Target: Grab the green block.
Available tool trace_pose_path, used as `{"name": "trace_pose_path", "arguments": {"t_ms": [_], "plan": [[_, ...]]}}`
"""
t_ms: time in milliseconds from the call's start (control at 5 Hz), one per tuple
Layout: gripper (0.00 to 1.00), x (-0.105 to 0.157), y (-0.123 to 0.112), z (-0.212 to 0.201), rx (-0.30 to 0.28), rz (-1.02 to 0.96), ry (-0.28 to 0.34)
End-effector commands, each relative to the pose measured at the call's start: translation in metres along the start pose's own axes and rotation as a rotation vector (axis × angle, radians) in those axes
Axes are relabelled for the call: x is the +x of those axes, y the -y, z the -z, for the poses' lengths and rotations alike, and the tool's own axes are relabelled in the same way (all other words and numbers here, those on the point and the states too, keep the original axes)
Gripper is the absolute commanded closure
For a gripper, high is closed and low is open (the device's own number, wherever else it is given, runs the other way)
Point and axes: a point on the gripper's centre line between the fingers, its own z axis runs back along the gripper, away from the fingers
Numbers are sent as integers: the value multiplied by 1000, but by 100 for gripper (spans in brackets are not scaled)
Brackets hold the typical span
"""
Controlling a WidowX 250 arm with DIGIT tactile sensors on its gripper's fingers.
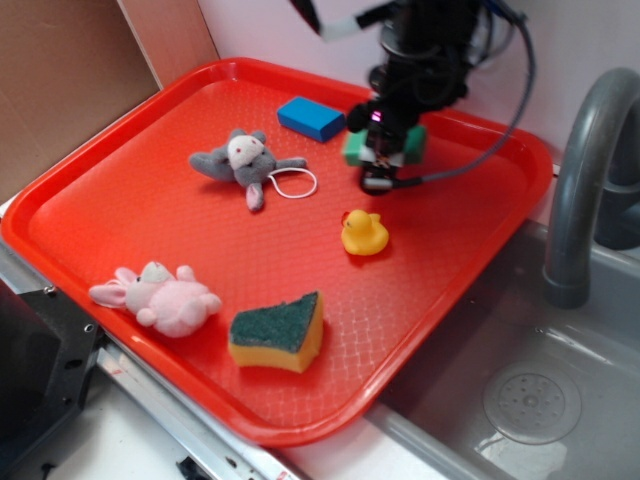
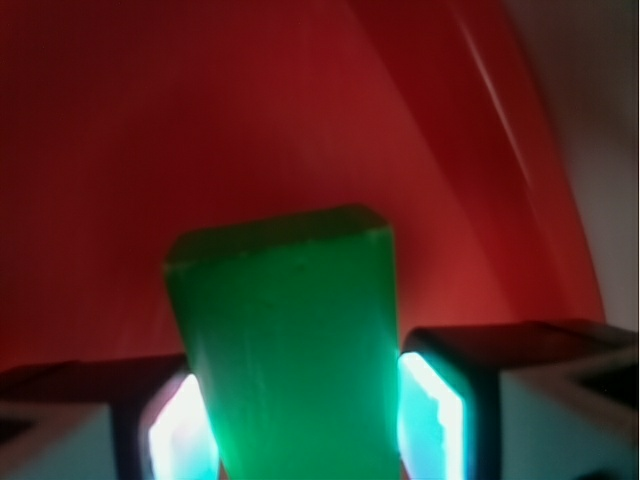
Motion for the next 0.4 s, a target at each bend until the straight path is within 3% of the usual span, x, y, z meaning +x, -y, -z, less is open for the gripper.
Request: {"name": "trace_pose_path", "arguments": {"t_ms": [0, 200], "plan": [[100, -74, 2, -80, -79, -526, 5], [100, -90, 5, -104, -148, -715, 2]]}}
